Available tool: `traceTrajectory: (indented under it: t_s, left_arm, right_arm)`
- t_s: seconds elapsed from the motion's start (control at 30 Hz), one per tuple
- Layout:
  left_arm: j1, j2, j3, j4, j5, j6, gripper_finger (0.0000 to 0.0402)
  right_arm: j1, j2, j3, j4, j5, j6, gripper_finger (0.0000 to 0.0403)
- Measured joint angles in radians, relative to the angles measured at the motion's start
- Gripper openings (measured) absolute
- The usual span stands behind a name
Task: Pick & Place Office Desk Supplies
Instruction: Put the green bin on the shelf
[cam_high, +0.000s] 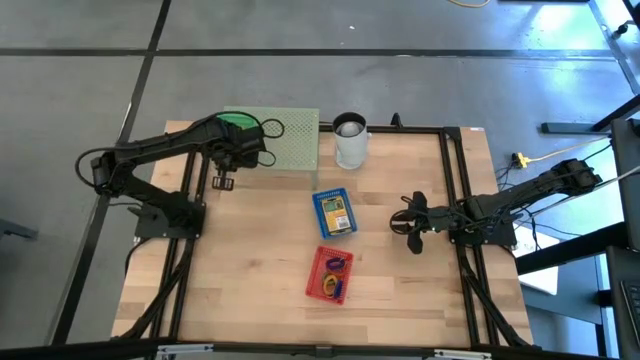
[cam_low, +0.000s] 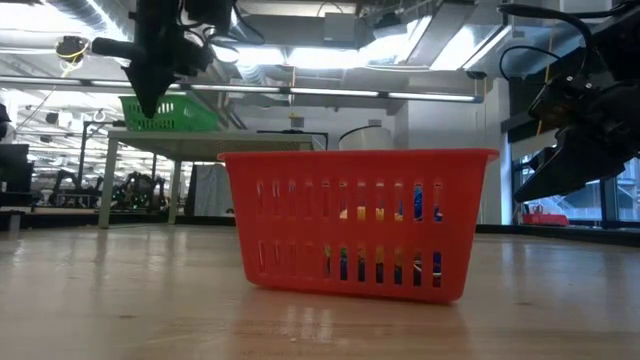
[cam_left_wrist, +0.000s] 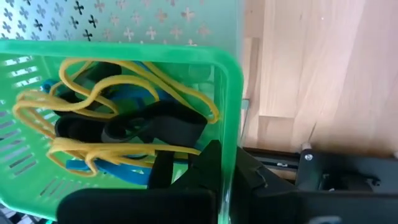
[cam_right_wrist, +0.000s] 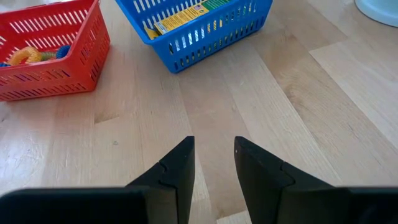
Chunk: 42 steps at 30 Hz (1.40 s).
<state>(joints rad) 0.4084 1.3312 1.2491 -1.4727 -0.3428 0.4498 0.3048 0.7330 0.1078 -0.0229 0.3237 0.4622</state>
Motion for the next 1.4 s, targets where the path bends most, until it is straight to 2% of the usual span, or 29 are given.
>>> traceTrajectory:
  t_s: [0.37,0.73,1.2,1.4]
  left_arm:
    - [0.000,0.000,0.000,0.000,-0.001,0.000,0.0004]
    - [0.001,0.002,-0.002,-0.005,-0.057,0.017,0.0004]
    - [0.066,0.002,-0.002,-0.004,-0.054,-0.019,0.0005]
    - [0.067,0.002,-0.002,-0.003,-0.056,-0.020,0.0034]
  right_arm:
    - [0.000,0.000,0.000,0.000,0.000,0.000,0.0113]
    - [0.000,0.000,0.000,0.000,-0.002,0.000,0.0113]
    - [0.000,0.000,0.000,0.000,-0.002,0.000,0.0113]
    - [0.000,0.000,0.000,0.000,-0.002,0.000,0.0113]
